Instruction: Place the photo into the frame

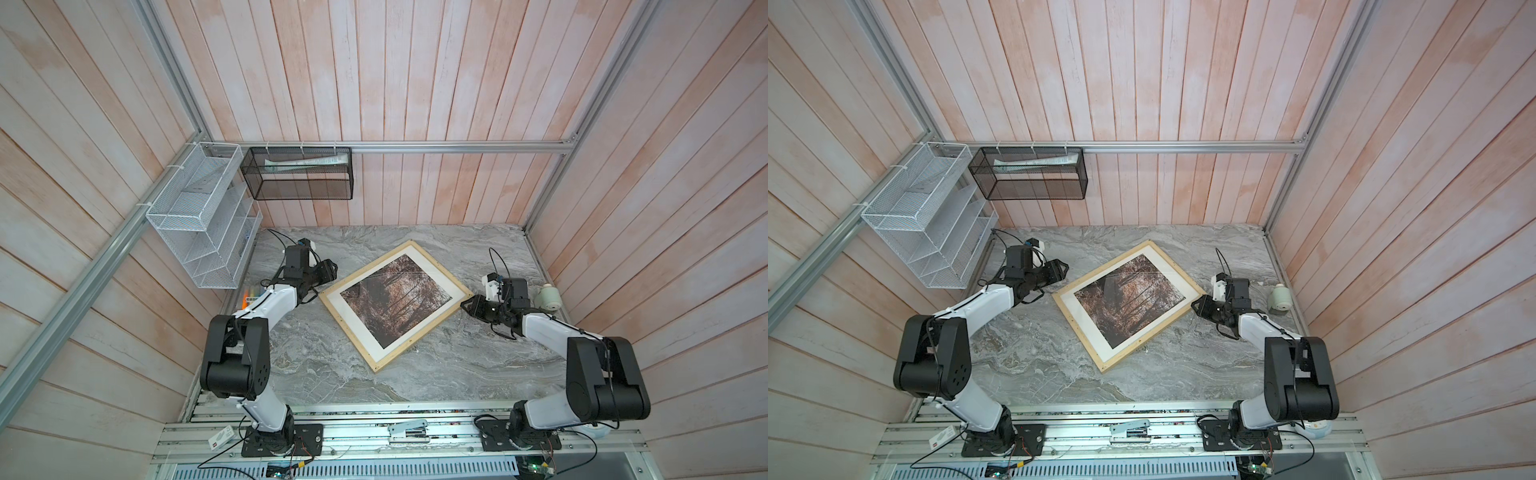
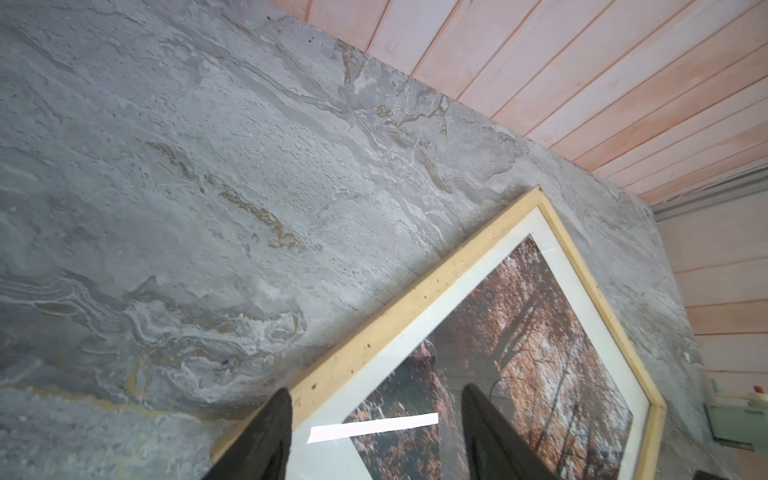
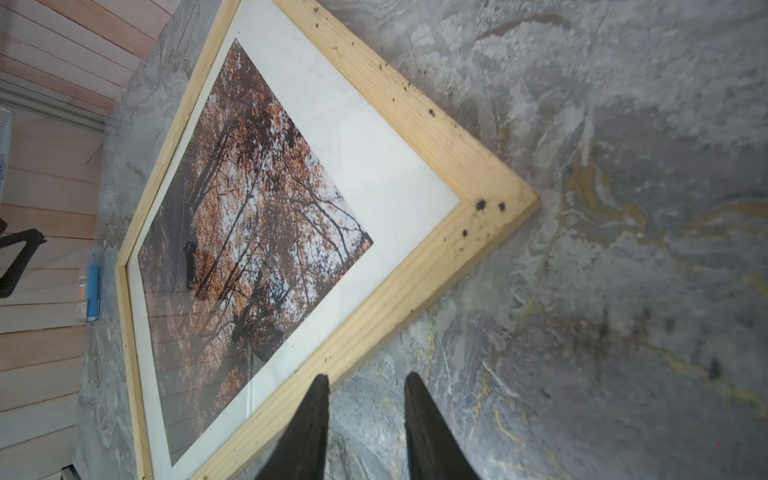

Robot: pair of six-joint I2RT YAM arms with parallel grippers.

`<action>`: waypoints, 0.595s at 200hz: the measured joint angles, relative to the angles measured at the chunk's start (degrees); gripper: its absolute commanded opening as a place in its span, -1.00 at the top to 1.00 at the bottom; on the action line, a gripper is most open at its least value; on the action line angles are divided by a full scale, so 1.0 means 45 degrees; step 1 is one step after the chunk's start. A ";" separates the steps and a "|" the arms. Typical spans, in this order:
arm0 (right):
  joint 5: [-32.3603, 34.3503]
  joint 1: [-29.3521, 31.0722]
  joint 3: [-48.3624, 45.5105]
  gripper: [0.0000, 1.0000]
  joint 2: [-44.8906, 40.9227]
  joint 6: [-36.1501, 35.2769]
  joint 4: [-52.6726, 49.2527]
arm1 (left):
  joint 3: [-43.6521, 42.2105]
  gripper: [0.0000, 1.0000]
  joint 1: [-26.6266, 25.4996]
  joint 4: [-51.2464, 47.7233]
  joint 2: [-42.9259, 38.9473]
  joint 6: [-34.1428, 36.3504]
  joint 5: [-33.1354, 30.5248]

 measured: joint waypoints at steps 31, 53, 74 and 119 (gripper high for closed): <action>-0.0296 0.0126 -0.0903 0.34 -0.0010 0.0097 0.0248 | 0.1190 -0.28 0.0214 -0.0452 0.1870 0.0340 -0.0005; -0.0466 0.0248 -0.1311 0.33 -0.0010 0.0282 0.0384 | 0.1433 -0.27 0.0223 -0.0821 0.2545 0.0457 0.0044; -0.0568 0.0384 -0.1350 0.33 0.0015 0.0379 0.0607 | 0.1477 -0.27 0.0223 -0.1020 0.2730 0.0525 0.0131; -0.0733 0.0515 -0.1331 0.34 0.0418 0.0573 0.0962 | 0.1477 -0.25 0.0223 -0.1054 0.2735 0.0525 0.0466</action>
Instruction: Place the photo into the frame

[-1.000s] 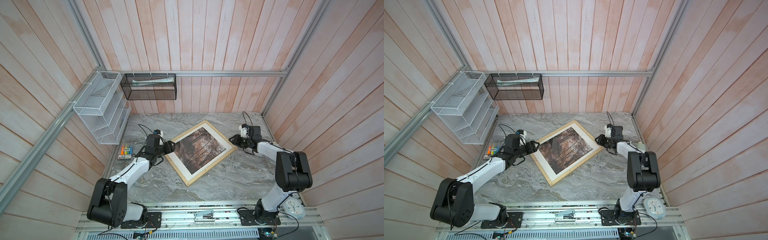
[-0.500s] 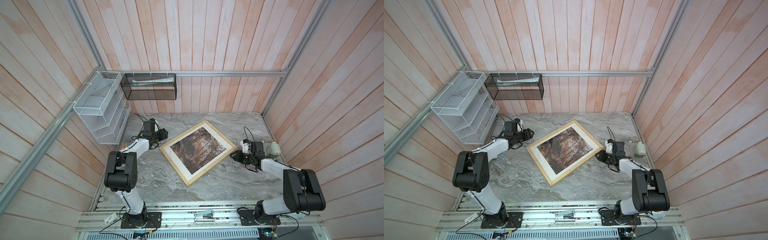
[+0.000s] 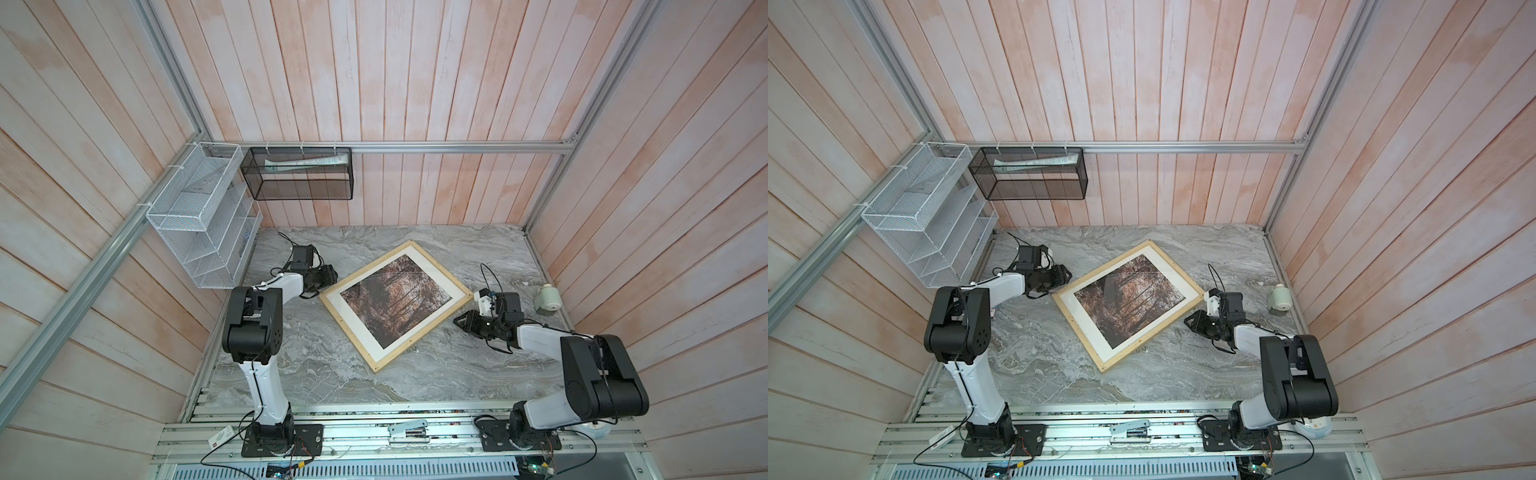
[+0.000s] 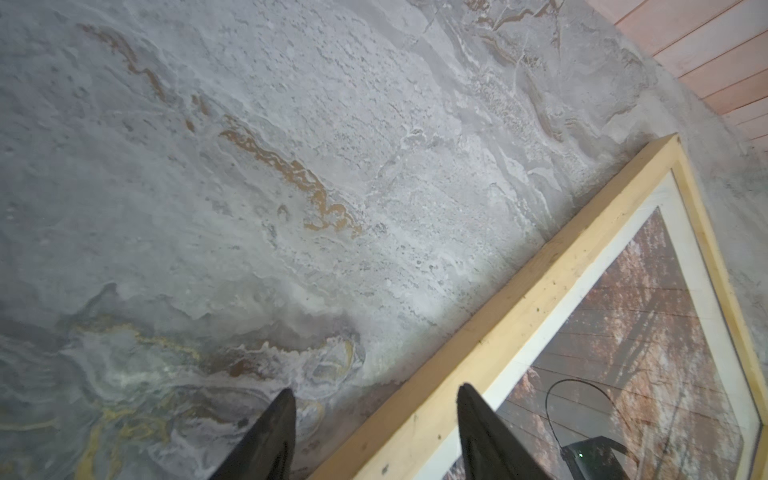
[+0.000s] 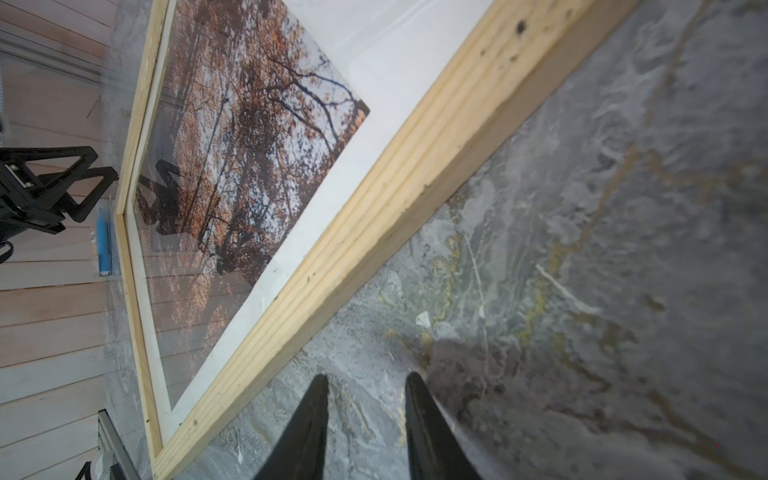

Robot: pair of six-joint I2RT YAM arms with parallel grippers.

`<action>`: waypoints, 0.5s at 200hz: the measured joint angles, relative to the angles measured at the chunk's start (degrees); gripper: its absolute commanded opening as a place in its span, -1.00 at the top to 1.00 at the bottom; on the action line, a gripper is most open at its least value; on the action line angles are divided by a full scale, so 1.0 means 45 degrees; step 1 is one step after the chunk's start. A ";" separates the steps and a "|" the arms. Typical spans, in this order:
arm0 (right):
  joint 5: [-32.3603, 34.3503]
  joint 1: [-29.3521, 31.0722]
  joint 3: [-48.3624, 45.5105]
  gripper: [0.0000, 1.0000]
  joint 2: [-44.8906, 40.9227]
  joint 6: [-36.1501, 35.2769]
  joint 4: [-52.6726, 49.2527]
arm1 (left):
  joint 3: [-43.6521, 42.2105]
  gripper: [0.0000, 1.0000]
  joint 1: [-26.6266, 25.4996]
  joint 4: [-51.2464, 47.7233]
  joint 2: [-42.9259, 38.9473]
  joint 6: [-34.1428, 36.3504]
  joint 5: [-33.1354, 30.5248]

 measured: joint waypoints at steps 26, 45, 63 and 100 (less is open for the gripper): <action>-0.0015 0.0000 0.0126 0.34 0.0194 0.0039 0.0000 | -0.0029 -0.24 0.0000 0.0000 0.0005 0.0000 0.0306; -0.0019 0.0000 0.0296 0.34 0.0345 0.0053 0.0044 | -0.0131 -0.24 0.0000 0.0015 0.0005 -0.0005 0.0447; -0.0019 0.0000 0.0393 0.34 0.0447 0.0058 0.0117 | -0.0185 -0.22 0.0000 -0.0005 0.0044 -0.0005 0.0534; -0.0049 0.0000 0.0529 0.34 0.0733 0.0097 0.0355 | -0.0325 -0.22 0.0000 0.0097 0.0058 -0.0010 0.0675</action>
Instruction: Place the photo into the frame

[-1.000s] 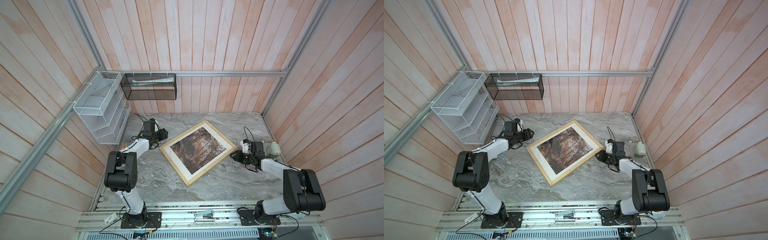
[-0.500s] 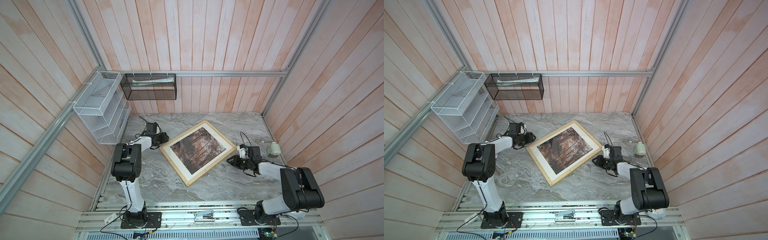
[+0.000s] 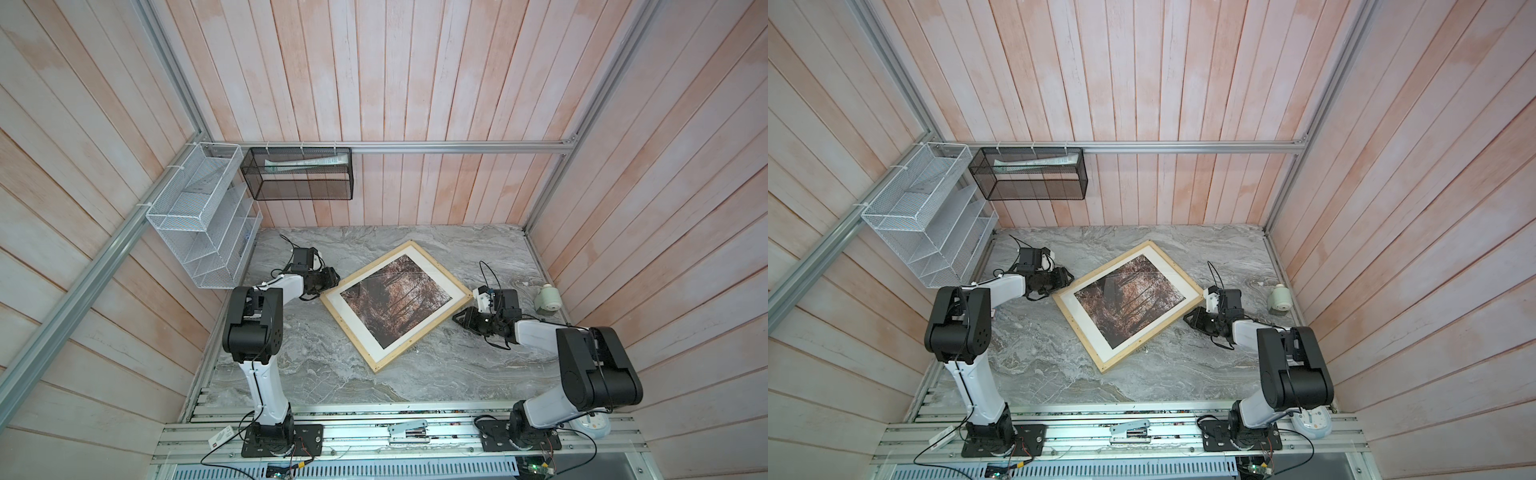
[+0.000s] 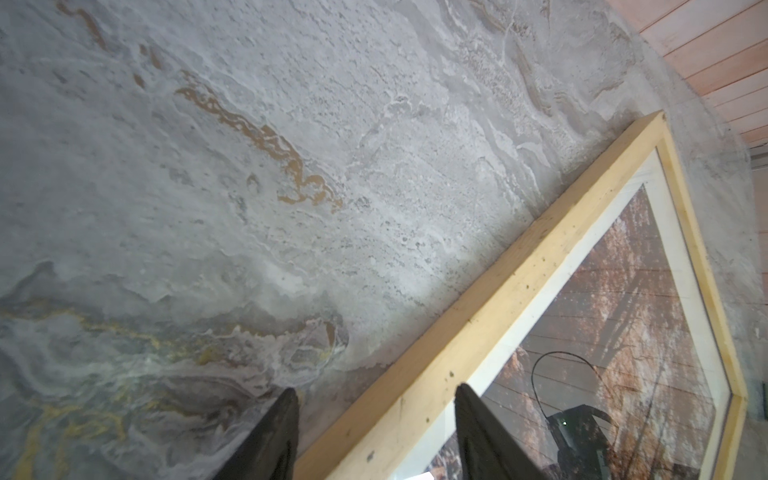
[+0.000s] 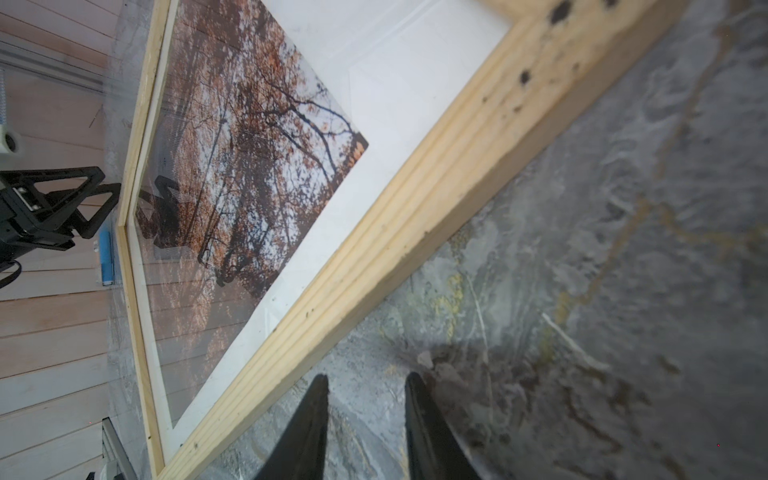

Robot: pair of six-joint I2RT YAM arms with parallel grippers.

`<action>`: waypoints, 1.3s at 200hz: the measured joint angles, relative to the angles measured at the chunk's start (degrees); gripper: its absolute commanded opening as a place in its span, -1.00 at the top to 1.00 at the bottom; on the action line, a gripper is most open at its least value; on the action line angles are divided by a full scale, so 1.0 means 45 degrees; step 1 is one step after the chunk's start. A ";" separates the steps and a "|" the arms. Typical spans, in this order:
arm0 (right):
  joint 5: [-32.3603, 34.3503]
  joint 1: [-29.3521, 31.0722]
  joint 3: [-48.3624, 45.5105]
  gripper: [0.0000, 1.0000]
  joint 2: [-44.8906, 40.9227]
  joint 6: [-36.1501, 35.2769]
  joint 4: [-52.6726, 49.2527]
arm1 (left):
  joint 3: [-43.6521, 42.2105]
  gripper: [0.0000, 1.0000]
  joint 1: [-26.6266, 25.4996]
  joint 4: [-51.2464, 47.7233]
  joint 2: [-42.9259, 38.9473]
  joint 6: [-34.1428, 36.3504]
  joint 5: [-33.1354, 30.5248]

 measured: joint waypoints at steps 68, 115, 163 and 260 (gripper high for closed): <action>-0.0374 -0.0019 0.0544 0.34 0.1122 0.0296 0.1030 | -0.0539 -0.21 0.0053 0.0763 0.0000 -0.0146 0.0253; -0.0481 -0.0214 0.1234 0.34 0.1763 0.0432 0.1166 | -0.1491 -0.20 0.0073 0.1705 -0.0437 -0.0452 0.0529; -0.0461 -0.0544 0.1933 0.34 0.2069 0.0418 0.1035 | -0.2807 -0.19 -0.0214 0.2433 -0.1214 -0.0835 0.0908; -0.0607 -0.0719 0.3283 0.34 0.3463 0.0369 0.1141 | -0.6246 -0.18 -0.1889 0.2793 -0.3886 -0.1836 0.1681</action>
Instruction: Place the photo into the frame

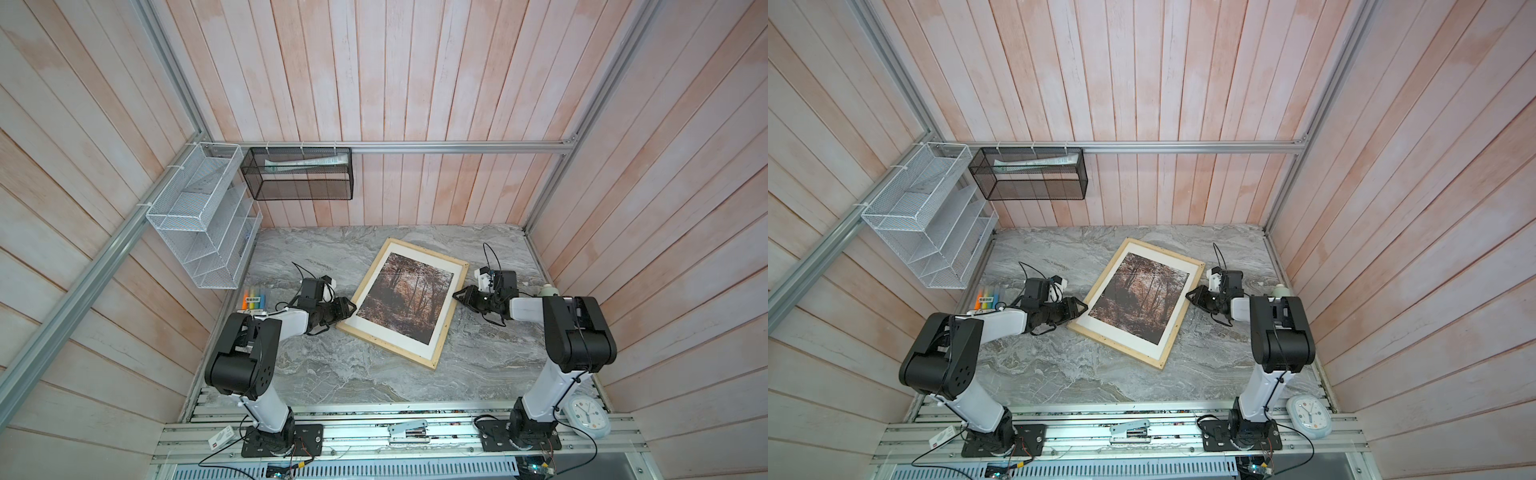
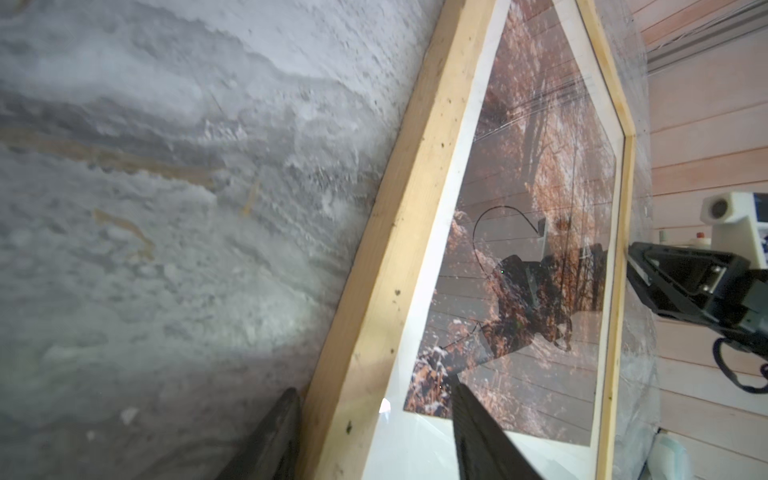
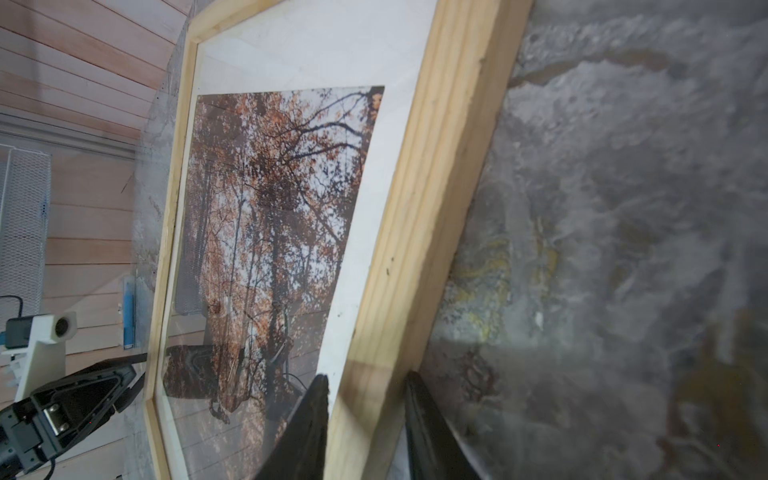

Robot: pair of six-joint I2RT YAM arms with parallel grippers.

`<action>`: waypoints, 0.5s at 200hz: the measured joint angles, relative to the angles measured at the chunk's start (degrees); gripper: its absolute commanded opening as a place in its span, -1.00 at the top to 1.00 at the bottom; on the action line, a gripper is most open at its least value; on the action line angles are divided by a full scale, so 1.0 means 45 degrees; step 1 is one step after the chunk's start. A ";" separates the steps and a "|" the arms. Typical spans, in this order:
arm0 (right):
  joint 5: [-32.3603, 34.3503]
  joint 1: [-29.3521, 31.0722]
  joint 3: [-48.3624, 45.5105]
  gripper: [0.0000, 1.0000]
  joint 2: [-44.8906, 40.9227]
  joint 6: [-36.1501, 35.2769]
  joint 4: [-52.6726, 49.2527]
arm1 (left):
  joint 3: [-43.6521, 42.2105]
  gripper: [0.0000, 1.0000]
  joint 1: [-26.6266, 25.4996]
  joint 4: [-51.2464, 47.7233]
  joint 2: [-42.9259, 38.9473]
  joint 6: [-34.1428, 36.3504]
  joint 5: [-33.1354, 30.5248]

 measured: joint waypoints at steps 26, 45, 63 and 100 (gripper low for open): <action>-0.0131 -0.0005 0.0170 0.34 0.0267 0.0000 0.0073 | -0.1302 -0.19 -0.0359 0.0656 -0.0952 -0.0554 0.0199; -0.0209 -0.0010 0.0214 0.34 0.0355 0.0029 0.0214 | -0.2288 -0.18 -0.0704 0.1297 -0.1642 -0.1156 0.0355; -0.0330 -0.0010 0.0180 0.34 0.0355 0.0117 0.0442 | -0.3245 -0.18 -0.0996 0.2166 -0.2229 -0.1870 0.0442; -0.0670 -0.0010 -0.0529 0.34 0.0335 0.0418 0.1433 | -0.4333 -0.10 -0.1409 0.2924 -0.3143 -0.2705 0.0189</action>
